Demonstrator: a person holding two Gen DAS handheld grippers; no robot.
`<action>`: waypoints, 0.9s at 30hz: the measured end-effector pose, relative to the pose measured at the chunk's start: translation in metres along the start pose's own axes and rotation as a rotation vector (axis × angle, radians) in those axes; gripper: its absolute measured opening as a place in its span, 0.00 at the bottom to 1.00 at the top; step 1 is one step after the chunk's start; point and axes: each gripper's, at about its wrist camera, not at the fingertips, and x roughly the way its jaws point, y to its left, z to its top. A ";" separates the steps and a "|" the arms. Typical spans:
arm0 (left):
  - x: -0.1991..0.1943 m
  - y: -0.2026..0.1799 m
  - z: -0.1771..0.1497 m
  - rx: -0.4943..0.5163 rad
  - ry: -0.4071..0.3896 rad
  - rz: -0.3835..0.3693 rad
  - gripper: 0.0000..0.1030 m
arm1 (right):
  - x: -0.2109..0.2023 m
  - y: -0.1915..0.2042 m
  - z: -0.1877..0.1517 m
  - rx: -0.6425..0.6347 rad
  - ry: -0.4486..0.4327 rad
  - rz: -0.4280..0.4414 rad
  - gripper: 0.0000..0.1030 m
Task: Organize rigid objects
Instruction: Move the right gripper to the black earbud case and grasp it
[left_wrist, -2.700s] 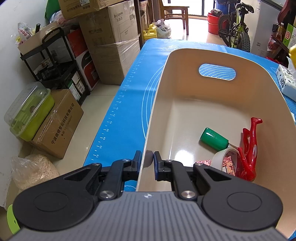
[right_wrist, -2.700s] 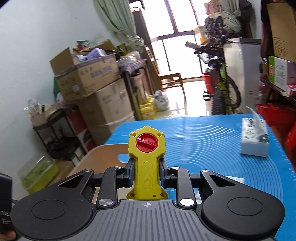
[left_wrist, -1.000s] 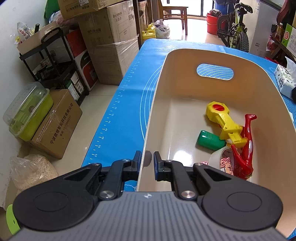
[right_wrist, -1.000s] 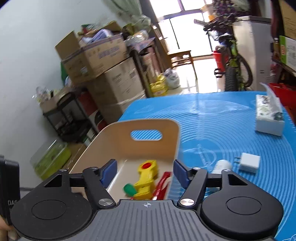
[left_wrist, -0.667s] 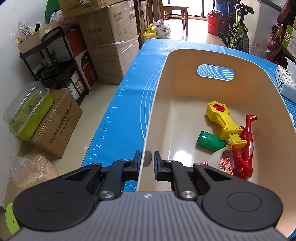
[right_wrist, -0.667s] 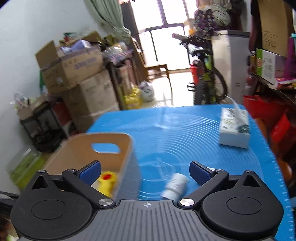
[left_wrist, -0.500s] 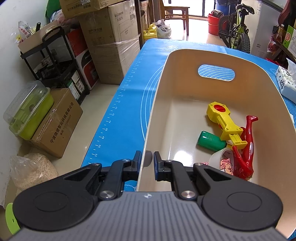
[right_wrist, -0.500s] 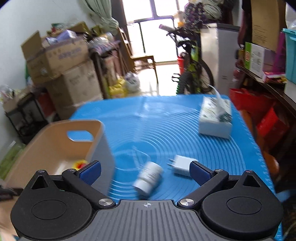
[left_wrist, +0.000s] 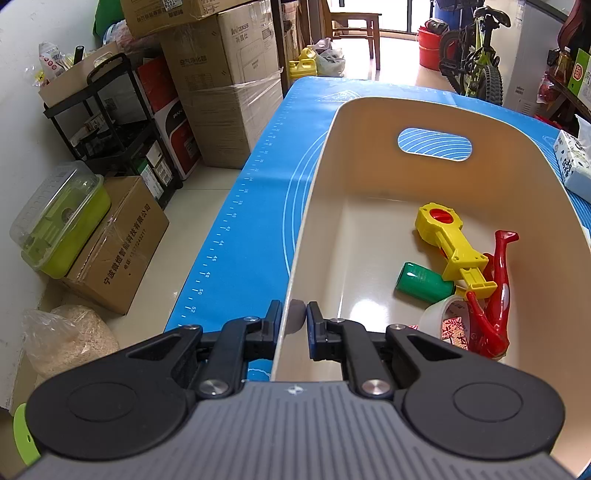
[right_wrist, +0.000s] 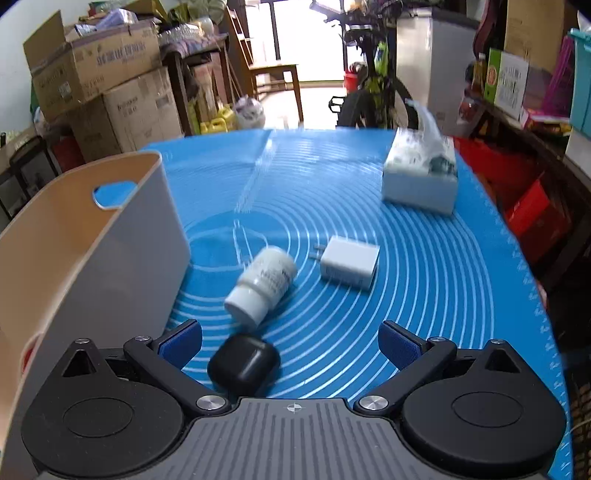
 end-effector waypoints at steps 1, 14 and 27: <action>0.000 0.000 0.000 -0.001 0.000 0.000 0.15 | 0.002 0.000 -0.002 0.007 0.002 0.002 0.97; 0.000 0.000 0.000 0.000 0.000 0.000 0.15 | 0.030 0.017 -0.025 -0.122 0.033 -0.011 0.97; 0.000 -0.001 -0.001 0.003 0.000 0.001 0.15 | 0.028 0.022 -0.033 -0.155 -0.015 -0.005 0.70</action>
